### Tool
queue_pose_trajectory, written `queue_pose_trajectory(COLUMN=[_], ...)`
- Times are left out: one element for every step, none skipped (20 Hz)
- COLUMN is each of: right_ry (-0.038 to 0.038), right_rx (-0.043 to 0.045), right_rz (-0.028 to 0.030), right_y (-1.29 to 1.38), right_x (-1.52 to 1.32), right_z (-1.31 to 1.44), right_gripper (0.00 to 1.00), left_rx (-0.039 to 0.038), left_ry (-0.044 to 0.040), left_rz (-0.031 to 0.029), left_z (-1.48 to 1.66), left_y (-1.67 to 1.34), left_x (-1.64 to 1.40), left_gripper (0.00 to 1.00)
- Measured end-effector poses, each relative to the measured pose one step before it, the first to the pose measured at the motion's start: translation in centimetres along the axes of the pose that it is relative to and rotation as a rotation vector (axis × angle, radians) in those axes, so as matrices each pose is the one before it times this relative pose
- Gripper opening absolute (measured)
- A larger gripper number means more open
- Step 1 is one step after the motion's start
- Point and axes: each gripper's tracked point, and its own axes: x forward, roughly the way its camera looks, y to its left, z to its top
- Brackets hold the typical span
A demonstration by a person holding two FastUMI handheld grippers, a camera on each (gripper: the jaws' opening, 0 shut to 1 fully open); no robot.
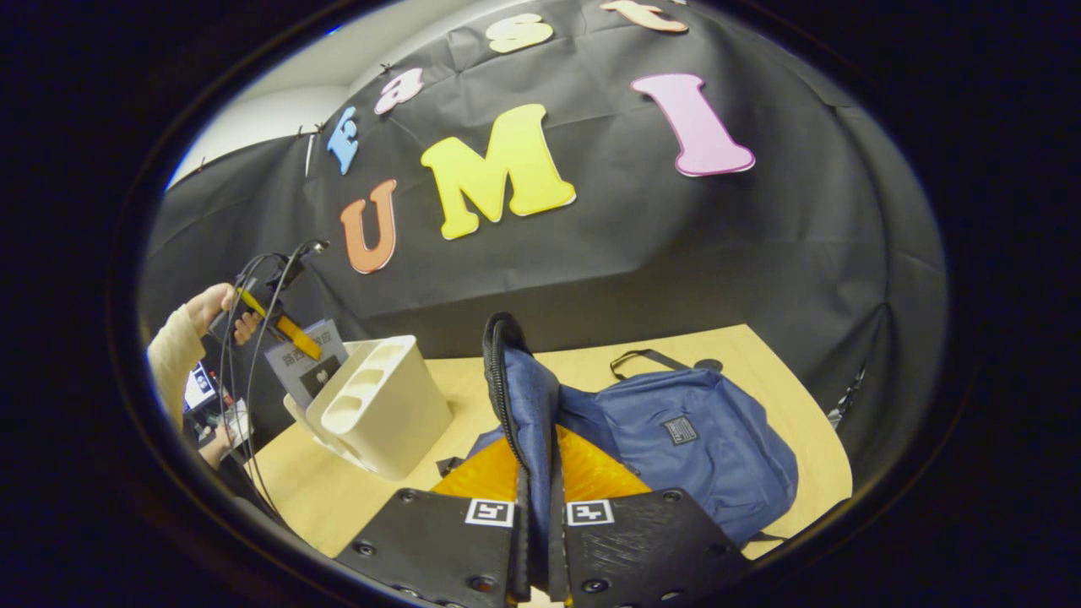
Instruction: Open the schoolbag, grab two books from the bookshelf and put them into the schoolbag.
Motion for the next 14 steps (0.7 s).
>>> queue_pose_trajectory(right_ry=[-0.00176,-0.00513,-0.00779,-0.00264,0.00514,0.00267,0.00139,0.00091,0.00556,0.00760,0.00452,0.01060,0.01312,0.01379], right_rx=[0.00080,-0.00995,-0.00795,0.00818,0.01208,0.00265,-0.00416,-0.00288,0.00574,0.00563,0.00657,0.02168,0.01584,0.00994], right_rz=[-0.01177,-0.01626,-0.01379,0.00083,0.00704,-0.00109,-0.00684,-0.00427,-0.00284,-0.00316,0.00713,0.00726,0.00507,0.00630], right_y=[-0.225,-0.190,-0.106,0.224,0.320,0.092,-0.054,-0.076,-0.069,-0.135,0.061,0.033,-0.046,0.062], right_x=[0.085,0.026,0.034,0.064,0.014,0.042,0.109,0.081,0.119,0.176,0.176,0.362,0.188,0.171], right_z=[0.120,0.221,0.216,0.211,-0.070,-0.144,-0.114,0.002,-0.059,-0.183,0.067,-0.069,-0.183,-0.412], right_gripper=[0.07,0.08,0.08,0.08,0.08,0.08,0.08,0.08,0.08,0.08,0.08,0.08,0.08,0.08], left_rx=[0.02207,0.01784,0.01575,0.00606,0.01122,-0.00757,-0.00463,-0.00676,-0.01055,-0.01018,-0.01024,-0.00468,-0.00223,-0.00152], left_ry=[-0.02510,-0.02992,-0.02395,-0.01905,-0.02423,-0.03238,-0.02952,-0.03047,-0.02904,-0.02427,-0.02261,-0.01926,-0.02251,-0.01990], left_rz=[0.01321,0.01194,0.01111,0.01223,0.01231,0.02648,0.02466,0.01680,0.00982,-0.00420,-0.01217,-0.01894,-0.01752,-0.00751], left_z=[0.304,0.487,0.477,0.314,0.484,0.602,0.408,0.461,0.472,0.347,0.378,0.205,0.335,0.389], left_y=[0.433,0.330,0.232,0.058,0.142,0.447,0.059,0.125,-0.111,-0.190,-0.474,-0.615,-0.522,-0.323], left_x=[-0.274,-0.273,-0.432,-0.462,-0.509,-0.424,-0.464,-0.413,-0.363,-0.504,-0.577,-0.868,-0.668,-0.787], left_gripper=[0.43,0.43,0.43,0.42,0.42,0.42,0.42,0.42,0.42,0.42,0.45,0.42,0.42,0.42])
